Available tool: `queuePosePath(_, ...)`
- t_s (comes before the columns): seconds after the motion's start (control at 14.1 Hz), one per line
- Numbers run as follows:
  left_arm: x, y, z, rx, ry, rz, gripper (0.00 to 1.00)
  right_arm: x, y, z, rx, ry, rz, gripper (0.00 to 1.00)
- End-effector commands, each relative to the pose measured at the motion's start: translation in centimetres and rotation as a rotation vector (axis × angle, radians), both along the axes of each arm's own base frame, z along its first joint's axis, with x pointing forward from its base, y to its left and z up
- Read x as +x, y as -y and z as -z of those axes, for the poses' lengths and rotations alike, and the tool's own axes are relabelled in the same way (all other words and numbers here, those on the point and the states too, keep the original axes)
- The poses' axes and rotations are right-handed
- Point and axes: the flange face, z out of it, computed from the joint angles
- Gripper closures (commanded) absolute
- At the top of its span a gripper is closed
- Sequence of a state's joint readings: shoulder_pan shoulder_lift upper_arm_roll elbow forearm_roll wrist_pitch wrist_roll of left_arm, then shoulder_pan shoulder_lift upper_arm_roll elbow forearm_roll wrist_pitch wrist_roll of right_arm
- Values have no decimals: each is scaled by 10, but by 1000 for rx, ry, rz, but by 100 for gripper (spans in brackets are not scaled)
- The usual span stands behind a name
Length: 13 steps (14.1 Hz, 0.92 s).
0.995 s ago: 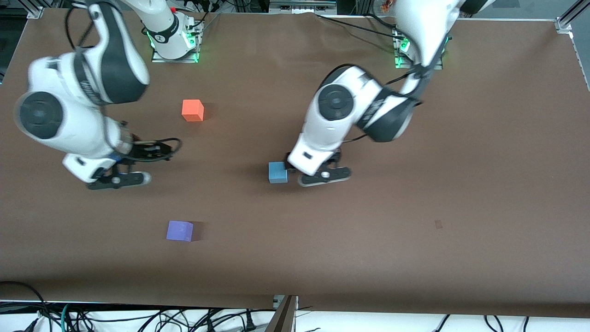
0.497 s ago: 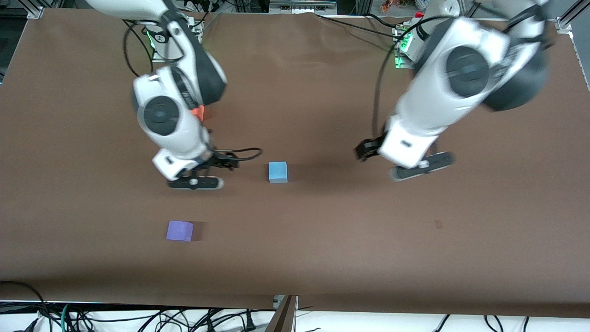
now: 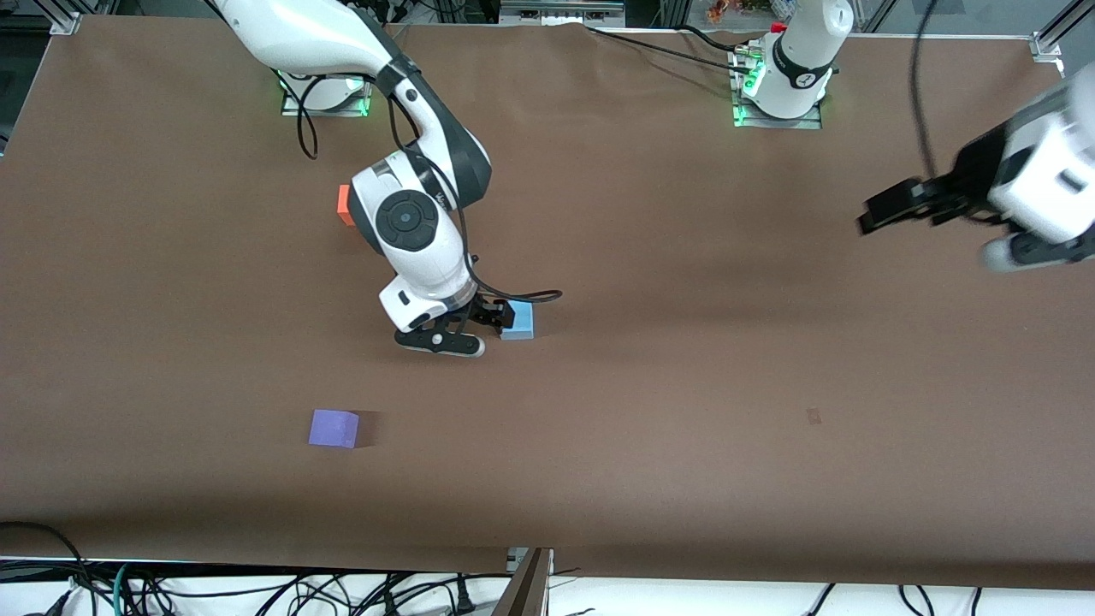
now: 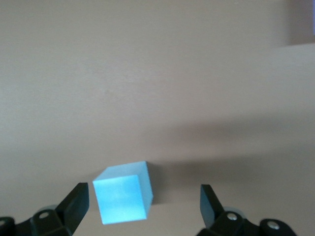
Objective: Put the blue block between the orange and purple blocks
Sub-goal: 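Grasp the blue cube with the right gripper while the left gripper withdraws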
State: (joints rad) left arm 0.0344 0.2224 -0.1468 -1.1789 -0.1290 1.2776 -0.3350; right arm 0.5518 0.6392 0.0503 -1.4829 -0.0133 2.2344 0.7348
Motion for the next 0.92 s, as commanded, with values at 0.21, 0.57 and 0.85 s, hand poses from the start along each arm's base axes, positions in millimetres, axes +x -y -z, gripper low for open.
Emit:
queuePosePath(0.21, -28, -62, 13, 54, -29, 24, 0, -18, -38, 39, 15, 20, 32, 0)
queuePosePath(0.57, -44, -72, 58, 60, 24, 15, 0, -21, -43, 60, 10, 14, 20, 0)
queuePosePath(0.85, -32, -69, 60, 109, 58, 35, 0, -28, -52, 81, 16, 18, 7, 0)
